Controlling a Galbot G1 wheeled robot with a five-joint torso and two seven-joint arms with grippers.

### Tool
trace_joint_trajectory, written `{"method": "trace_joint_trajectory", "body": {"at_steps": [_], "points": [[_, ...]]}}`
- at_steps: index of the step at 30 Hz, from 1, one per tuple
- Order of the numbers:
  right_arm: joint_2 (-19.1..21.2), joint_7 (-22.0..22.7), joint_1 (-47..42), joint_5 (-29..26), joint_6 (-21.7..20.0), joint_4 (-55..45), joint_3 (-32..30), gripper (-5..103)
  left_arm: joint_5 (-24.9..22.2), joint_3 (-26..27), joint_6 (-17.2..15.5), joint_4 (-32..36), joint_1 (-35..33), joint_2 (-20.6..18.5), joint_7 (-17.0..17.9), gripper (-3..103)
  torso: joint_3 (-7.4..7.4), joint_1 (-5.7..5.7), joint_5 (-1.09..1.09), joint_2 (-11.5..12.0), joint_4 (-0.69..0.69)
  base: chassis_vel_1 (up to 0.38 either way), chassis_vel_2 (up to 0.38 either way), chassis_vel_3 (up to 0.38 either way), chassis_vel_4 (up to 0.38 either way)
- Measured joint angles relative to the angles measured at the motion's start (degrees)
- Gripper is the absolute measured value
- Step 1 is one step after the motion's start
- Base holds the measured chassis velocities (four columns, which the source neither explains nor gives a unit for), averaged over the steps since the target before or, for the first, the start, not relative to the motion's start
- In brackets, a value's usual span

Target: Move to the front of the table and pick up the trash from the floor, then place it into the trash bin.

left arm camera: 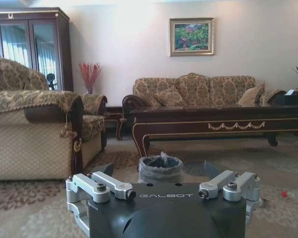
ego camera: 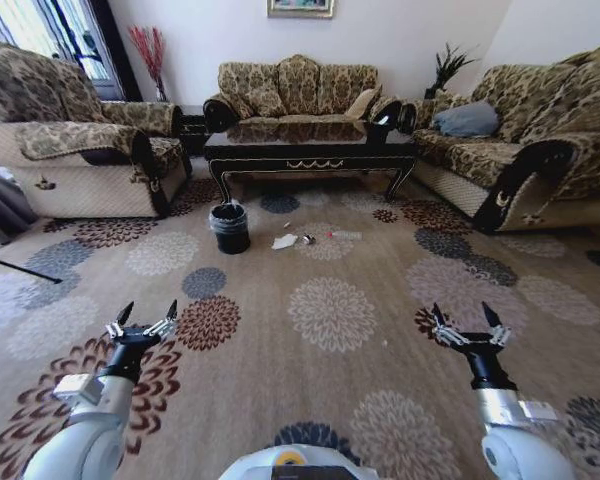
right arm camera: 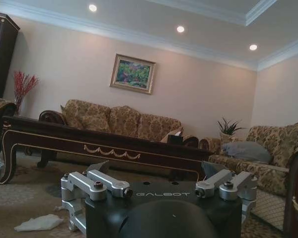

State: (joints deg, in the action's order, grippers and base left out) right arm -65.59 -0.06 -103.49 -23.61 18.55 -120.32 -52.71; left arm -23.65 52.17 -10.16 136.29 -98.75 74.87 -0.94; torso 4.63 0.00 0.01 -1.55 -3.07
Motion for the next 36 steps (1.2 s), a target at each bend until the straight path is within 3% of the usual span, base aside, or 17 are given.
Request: {"method": "trace_joint_trajectory", "body": {"at_steps": [4, 9, 11, 14, 17, 20, 24, 26, 36], "points": [[1.08, 0.00, -1.02, -2.26, -3.55, -1.39, 0.43, 100, 3.55, 0.48, 0.17, 0.11, 0.29, -0.14, -0.67, 100, 0.08, 0.01, -0.01, -0.04, 0.02, -0.362, 0.355, 0.365, -0.351], [1.16, -0.32, -1.01, -1.98, -4.12, -1.55, 0.88, 100, 4.54, 0.52, 0.38, 0.11, -0.05, 0.42, -0.97, 100, 0.10, 0.01, -0.07, -0.10, 0.00, -0.380, 0.374, 0.389, -0.364], [0.88, -0.74, -0.88, -1.33, -3.88, -1.28, 1.04, 100, 4.39, 0.67, 0.33, 0.11, -0.28, 0.57, -0.97, 100, 0.09, 0.00, 0.03, -0.11, 0.01, -0.370, 0.374, 0.373, -0.388], [0.51, -0.80, -0.75, -0.87, -3.42, -0.95, 1.21, 100, 4.07, 0.81, 0.33, 0.13, -0.49, 0.59, -0.98, 100, 0.10, 0.00, -0.06, -0.15, -0.01, -0.360, 0.361, 0.363, -0.386], [-0.20, -0.80, -0.37, 0.53, -2.16, -0.24, 1.37, 100, 3.25, 1.13, 0.37, 0.73, -0.72, 0.59, -1.01, 100, 0.12, 0.00, 0.05, -0.15, 0.01, -0.318, 0.335, 0.318, -0.346], [-0.63, -0.80, -0.31, 1.21, -1.47, -0.07, 1.37, 100, 2.88, 1.22, 0.54, 1.21, -0.90, 0.62, -1.02, 100, 0.12, 0.00, -0.06, -0.17, 0.00, -0.342, 0.336, 0.340, -0.350], [-1.05, -0.47, -0.33, 1.35, -1.08, -0.06, 1.37, 100, 2.81, 1.25, 1.03, 2.00, -1.18, 0.99, -1.06, 100, 0.14, 0.00, 0.04, -0.19, 0.01, -0.350, 0.331, 0.355, -0.348], [-1.22, -0.39, -0.34, 1.38, -0.51, 0.04, 1.32, 100, 2.74, 1.26, 1.40, 2.41, -1.31, 1.46, -1.11, 100, 0.16, 0.01, -0.05, -0.20, 0.00, -0.361, 0.358, 0.375, -0.356], [-1.53, -2.35, 0.27, 2.96, 2.27, 1.27, 0.85, 100, 2.81, 0.99, 1.98, 2.78, -1.61, 2.19, -1.21, 100, 0.17, 0.00, -0.01, -0.22, 0.01, -0.360, 0.354, 0.347, -0.358]]}}
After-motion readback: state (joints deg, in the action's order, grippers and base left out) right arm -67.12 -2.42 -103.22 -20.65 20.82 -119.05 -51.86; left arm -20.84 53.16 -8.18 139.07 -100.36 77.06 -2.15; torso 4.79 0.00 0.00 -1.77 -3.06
